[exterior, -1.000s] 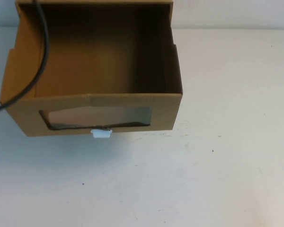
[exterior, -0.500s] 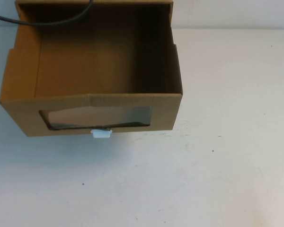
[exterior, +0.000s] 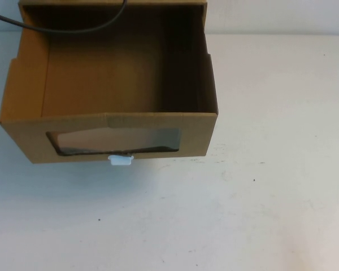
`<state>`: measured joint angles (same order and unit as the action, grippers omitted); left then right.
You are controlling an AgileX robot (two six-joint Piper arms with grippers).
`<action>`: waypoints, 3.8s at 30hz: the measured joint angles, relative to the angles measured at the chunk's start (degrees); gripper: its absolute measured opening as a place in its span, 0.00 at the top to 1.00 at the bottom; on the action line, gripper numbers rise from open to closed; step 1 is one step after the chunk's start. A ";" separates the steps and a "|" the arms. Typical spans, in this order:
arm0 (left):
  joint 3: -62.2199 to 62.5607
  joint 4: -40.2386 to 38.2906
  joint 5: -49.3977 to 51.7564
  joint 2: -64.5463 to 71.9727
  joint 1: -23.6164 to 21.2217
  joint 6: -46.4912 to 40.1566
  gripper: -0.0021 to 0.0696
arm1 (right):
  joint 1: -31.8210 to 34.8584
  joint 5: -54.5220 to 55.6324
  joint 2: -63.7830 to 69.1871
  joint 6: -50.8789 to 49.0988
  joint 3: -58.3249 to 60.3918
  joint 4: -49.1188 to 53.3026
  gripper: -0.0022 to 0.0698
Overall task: Close the shoe box
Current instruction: Close the shoe box with your right arm
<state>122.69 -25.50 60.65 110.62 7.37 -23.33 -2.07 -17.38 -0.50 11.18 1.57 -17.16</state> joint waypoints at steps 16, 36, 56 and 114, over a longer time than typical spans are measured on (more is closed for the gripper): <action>0.00 0.00 0.00 0.00 0.00 0.58 0.97 | 0.10 -0.17 1.47 0.00 -7.19 -36.91 0.99; 0.12 0.21 0.27 0.00 0.00 0.92 0.97 | -13.94 -42.72 56.37 -0.29 -53.87 -9.25 0.99; 0.12 0.21 0.27 0.00 0.00 0.92 0.97 | -61.31 -2.86 80.91 -62.50 -65.02 69.61 0.99; 0.12 0.01 0.17 0.00 0.00 0.92 0.97 | -39.61 14.56 112.98 -87.30 -100.22 89.08 0.99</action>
<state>122.81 -25.49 60.83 110.62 7.37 -22.41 -41.68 -2.82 112.49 -76.12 -98.65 71.92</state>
